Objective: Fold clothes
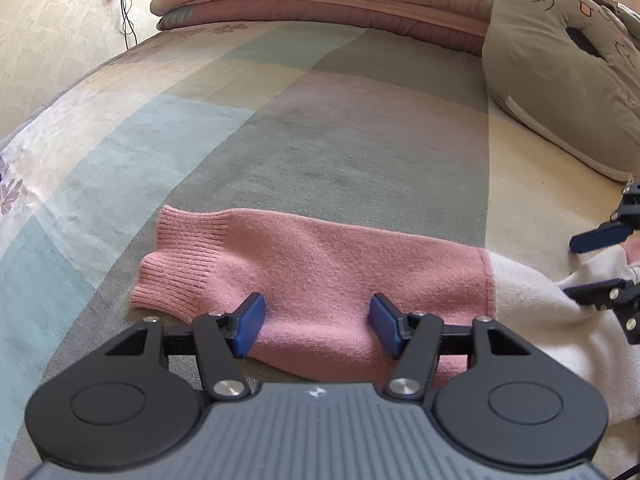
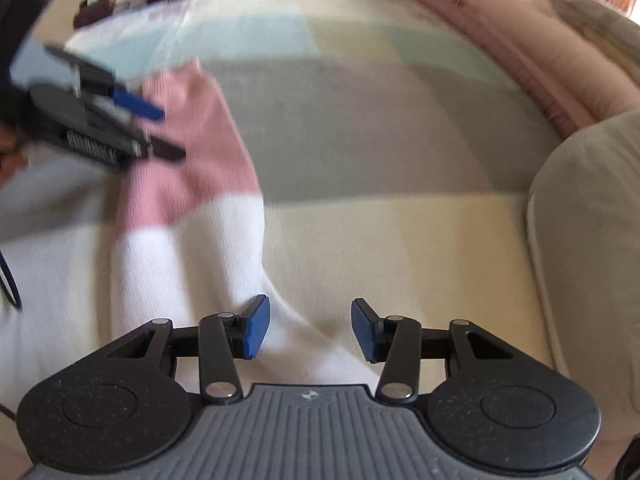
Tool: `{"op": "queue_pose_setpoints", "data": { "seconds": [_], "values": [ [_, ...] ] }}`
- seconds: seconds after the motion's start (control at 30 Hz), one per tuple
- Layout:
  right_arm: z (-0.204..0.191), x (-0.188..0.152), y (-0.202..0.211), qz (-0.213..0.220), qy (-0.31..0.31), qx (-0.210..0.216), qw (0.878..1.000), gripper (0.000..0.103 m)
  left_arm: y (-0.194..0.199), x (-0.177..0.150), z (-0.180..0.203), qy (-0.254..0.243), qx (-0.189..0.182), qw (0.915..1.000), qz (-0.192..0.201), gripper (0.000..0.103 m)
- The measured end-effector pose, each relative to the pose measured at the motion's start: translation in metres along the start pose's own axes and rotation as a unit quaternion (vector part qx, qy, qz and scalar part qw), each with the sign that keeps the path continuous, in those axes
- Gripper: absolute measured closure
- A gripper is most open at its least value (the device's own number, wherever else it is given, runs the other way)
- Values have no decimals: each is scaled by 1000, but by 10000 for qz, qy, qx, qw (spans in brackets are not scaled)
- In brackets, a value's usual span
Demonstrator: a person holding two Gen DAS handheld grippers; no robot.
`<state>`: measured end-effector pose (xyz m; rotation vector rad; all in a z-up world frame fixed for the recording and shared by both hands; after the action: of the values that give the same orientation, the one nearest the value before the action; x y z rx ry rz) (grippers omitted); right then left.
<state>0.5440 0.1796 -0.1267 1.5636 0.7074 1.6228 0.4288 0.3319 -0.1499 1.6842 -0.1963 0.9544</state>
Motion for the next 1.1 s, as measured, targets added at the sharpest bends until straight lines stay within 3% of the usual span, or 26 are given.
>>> {"op": "queue_pose_setpoints", "data": {
  "seconds": [0.1, 0.23, 0.33, 0.4, 0.47, 0.53, 0.6, 0.73, 0.83, 0.93, 1.0, 1.1],
  "values": [
    [2, -1, -3, -83, -180, 167, 9997, 54, 0, 0, 0, -51, -17, 10000, 3, 41],
    [4, 0, -4, -236, -453, 633, 9967, 84, -1, 3, 0, -25, -31, 10000, -27, 40],
    [4, 2, -1, -143, -416, 488, 9978, 97, 2, 7, 2, -30, -43, 10000, -32, 45],
    [12, 7, 5, 76, -579, 124, 9982, 97, 7, 11, 5, -91, -72, 9999, 2, 45],
    [18, 9, 9, 239, -795, -102, 9965, 97, 12, 15, 15, -469, -75, 9987, 193, 45],
    [24, 11, 13, 376, -1035, -265, 9936, 97, 8, 12, 25, -867, -126, 9961, 64, 45],
    [24, 9, 21, 439, -1131, -483, 9914, 95, 7, 8, 27, -910, -152, 9957, -97, 45],
    [21, -10, 38, 236, -1668, -605, 9839, 92, 18, 13, 26, -849, -345, 9958, 88, 45],
    [31, -16, 36, 220, -1903, -759, 9785, 91, 1, 15, 31, -907, -440, 9949, -2, 45],
    [40, -22, 34, 204, -2137, -913, 9724, 96, -16, 17, 35, -947, -532, 9940, -89, 31],
    [46, -26, 32, 194, -2291, -1015, 9679, 96, -28, 29, 31, -683, -552, 9960, -142, 29],
    [56, -33, 30, 178, -2522, -1168, 9604, 86, -28, 46, 27, -368, -475, 9980, -195, 39]
  ]
}}
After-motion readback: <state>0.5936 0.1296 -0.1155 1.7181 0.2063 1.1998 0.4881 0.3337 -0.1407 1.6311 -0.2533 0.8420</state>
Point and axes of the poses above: each gripper's, at about its wrist camera, not at the fingertips, and y roughly against the way its jaws point, z to its right, x to its top, the point moved 7 cm from there along -y, roughly the way its jaws point, and after that the axes turned 5 degrees about z, right-handed, at the moved point
